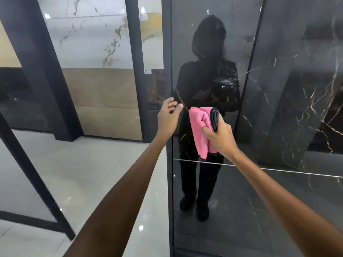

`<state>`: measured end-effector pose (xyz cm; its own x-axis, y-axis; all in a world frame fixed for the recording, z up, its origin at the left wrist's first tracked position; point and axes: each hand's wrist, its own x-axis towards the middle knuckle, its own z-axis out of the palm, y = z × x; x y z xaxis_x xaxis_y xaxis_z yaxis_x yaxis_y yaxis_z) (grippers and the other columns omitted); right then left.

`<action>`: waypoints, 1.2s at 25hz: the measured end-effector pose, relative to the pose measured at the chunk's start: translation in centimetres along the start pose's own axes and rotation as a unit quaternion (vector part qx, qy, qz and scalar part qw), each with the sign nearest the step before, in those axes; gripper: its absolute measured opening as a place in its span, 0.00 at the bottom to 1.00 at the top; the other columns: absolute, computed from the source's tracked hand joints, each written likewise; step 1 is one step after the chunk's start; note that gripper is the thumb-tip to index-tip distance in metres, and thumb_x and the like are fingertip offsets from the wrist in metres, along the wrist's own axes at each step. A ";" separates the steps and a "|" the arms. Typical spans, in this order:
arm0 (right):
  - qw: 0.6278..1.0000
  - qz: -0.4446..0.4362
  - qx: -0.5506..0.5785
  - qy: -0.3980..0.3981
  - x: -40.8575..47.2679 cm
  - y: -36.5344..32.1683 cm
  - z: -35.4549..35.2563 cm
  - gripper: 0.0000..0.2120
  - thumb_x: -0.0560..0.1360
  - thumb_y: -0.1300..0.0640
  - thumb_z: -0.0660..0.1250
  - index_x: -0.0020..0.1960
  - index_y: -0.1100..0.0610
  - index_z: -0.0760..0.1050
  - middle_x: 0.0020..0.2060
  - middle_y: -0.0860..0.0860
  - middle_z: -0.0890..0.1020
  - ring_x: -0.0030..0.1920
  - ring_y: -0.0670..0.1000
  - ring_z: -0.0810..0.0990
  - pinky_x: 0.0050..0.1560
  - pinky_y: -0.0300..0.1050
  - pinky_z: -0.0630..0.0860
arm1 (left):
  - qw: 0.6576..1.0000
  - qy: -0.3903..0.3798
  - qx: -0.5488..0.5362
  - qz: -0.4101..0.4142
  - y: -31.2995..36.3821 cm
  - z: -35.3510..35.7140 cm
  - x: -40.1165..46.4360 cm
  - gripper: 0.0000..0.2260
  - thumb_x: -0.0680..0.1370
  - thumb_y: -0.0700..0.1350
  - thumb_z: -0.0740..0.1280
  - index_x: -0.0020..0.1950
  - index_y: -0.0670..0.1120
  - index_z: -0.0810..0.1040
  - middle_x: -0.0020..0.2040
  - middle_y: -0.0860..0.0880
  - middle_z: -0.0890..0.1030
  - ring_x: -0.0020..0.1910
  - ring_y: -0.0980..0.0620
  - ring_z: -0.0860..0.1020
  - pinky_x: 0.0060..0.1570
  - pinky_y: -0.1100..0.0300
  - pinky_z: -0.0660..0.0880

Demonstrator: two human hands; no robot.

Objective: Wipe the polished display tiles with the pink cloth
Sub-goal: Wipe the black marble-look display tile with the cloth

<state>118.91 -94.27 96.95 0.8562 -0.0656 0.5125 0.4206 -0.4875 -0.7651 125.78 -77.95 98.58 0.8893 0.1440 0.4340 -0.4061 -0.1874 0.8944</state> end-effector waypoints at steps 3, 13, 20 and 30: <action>0.997 -0.051 -0.016 0.054 2.8 -3.0 -1.5 0.15 0.73 0.58 0.65 0.59 0.53 0.69 0.46 0.46 0.81 0.44 0.44 0.80 0.44 0.43 0.79 | 0.988 0.071 0.048 0.132 4.7 -0.5 4.2 0.18 0.81 0.43 0.64 0.71 0.43 0.69 0.68 0.46 0.75 0.67 0.50 0.72 0.68 0.59 0.67; 0.829 -0.308 -0.272 0.380 16.6 -15.8 -13.7 0.21 0.67 0.60 0.73 0.56 0.67 0.70 0.59 0.61 0.73 0.50 0.64 0.76 0.49 0.56 0.72 | 0.875 0.174 0.226 0.390 21.1 -2.3 18.8 0.24 0.83 0.46 0.59 0.77 0.43 0.60 0.79 0.46 0.58 0.78 0.48 0.54 0.77 0.51 0.54; 0.786 -0.235 -0.359 0.445 29.3 -22.4 -24.7 0.20 0.72 0.59 0.65 0.62 0.63 0.67 0.65 0.59 0.70 0.69 0.64 0.63 0.65 0.66 0.62 | 0.745 0.170 0.367 0.530 30.7 -2.7 27.1 0.23 0.83 0.45 0.59 0.77 0.41 0.60 0.80 0.45 0.54 0.79 0.47 0.49 0.75 0.52 0.48; 0.612 -0.489 -0.619 0.061 27.2 -16.0 -18.0 0.36 0.68 0.42 0.53 0.75 0.51 0.62 0.75 0.49 0.63 0.74 0.56 0.62 0.71 0.55 0.60 | 0.693 0.193 0.449 0.531 33.9 -1.7 31.5 0.25 0.84 0.49 0.49 0.80 0.43 0.50 0.80 0.45 0.48 0.79 0.47 0.46 0.76 0.51 0.42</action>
<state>130.04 -103.91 130.14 0.3159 0.7560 0.5733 0.0999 -0.6274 0.7723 139.65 -78.15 142.74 -0.0021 -0.3216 0.9469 -0.3400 -0.8902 -0.3031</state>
